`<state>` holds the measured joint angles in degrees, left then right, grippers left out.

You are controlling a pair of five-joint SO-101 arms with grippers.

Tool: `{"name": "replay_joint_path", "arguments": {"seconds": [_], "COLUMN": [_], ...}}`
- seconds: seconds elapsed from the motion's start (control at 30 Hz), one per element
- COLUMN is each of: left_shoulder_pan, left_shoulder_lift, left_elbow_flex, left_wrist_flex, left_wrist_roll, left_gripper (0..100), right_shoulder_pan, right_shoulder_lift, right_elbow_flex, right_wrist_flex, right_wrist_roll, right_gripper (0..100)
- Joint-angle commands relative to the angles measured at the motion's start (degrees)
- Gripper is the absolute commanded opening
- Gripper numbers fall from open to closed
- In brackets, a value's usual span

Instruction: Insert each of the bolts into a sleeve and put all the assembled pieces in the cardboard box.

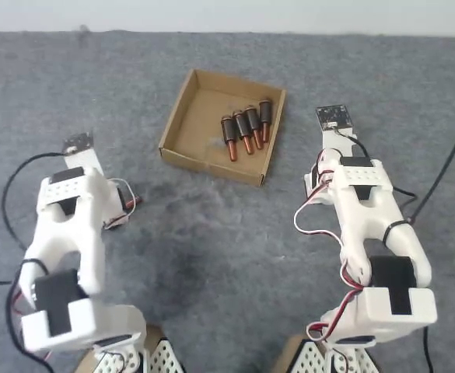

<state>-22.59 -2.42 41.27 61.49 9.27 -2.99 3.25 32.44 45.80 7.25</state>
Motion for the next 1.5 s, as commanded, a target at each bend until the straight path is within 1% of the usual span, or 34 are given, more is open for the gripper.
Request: {"name": "replay_joint_path", "arguments": {"seconds": [0.0,0.1,0.2,0.27,0.4,0.57,0.77,0.93,1.03,1.13,1.2,1.3,1.37,1.47], "left_shoulder_pan": [0.1,0.1,-0.4,-2.0,-5.5,-5.9,-5.4,-2.2,-1.3,-1.5,-2.1,-2.5,-2.5,-2.6], "left_shoulder_lift": [-2.1,1.8,4.9,5.9,6.2,6.2,7.0,9.1,9.2,9.1,8.2,3.7,1.7,1.1], "left_elbow_flex": [-0.7,-0.7,-3.6,-5.3,-7.1,-7.3,-9.9,-10.4,-10.4,-10.4,-10.4,-9.9,-9.2,-7.7], "left_wrist_flex": [-1.2,-5.0,-3.8,-3.5,-7.1,-10.4,-14.0,-20.4,-22.7,-22.5,-22.0,-17.0,-14.1,-15.6], "left_wrist_roll": [-0.4,-0.4,-0.4,-0.4,-0.3,6.8,10.8,16.9,18.1,18.2,18.3,18.4,19.7,21.8], "left_gripper": [1,1,1,1,1,1,1,1,1,1,4,13,19,23], "right_shoulder_pan": [-0.6,-0.6,-0.6,-0.6,-0.6,-0.6,-0.6,-0.6,-0.6,-0.6,-0.6,-0.7,-0.7,-0.7], "right_shoulder_lift": [-3.3,-3.3,-3.3,-3.3,-3.3,-3.3,-3.3,-3.3,-3.3,-3.3,-3.3,-3.3,-3.3,-3.2], "right_elbow_flex": [-0.2,-0.2,-0.2,-0.2,-0.2,-0.2,-0.2,-0.2,-0.2,-0.2,-0.2,-0.2,-0.2,-0.2], "right_wrist_flex": [-1.0,-1.0,-1.0,-1.0,-1.0,-1.0,-1.0,-1.0,-1.0,-1.1,-1.1,-1.1,-1.1,-1.1], "right_wrist_roll": [0.9,0.9,0.9,0.9,0.9,0.9,0.9,1.0,1.0,1.0,1.0,1.0,1.0,1.0], "right_gripper": [0.6,0.6,0.6,0.6,0.6,0.6,0.6,0.6,0.6,0.6,0.6,0.6,0.6,0.6]}}
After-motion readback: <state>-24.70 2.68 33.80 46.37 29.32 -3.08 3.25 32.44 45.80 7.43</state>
